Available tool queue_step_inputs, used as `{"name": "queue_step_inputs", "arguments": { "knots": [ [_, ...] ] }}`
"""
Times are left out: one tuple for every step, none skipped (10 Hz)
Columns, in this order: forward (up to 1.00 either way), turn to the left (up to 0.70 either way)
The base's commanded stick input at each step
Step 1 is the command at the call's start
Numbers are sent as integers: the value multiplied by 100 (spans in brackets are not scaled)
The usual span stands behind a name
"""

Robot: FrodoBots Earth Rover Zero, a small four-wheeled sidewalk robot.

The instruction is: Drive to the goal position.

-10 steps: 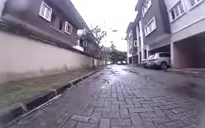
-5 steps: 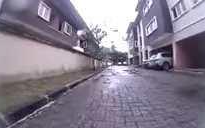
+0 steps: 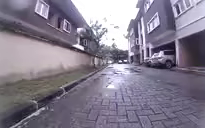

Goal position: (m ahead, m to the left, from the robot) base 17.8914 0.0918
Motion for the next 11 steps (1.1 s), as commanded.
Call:
{"name": "queue_step_inputs", "arguments": {
  "knots": [
    [70,-35],
    [70,-34],
    [70,-30],
    [70,-30],
    [70,-34],
    [70,-18],
    [70,0],
    [70,0],
    [70,0],
    [70,0],
    [70,0]
  ]
}}
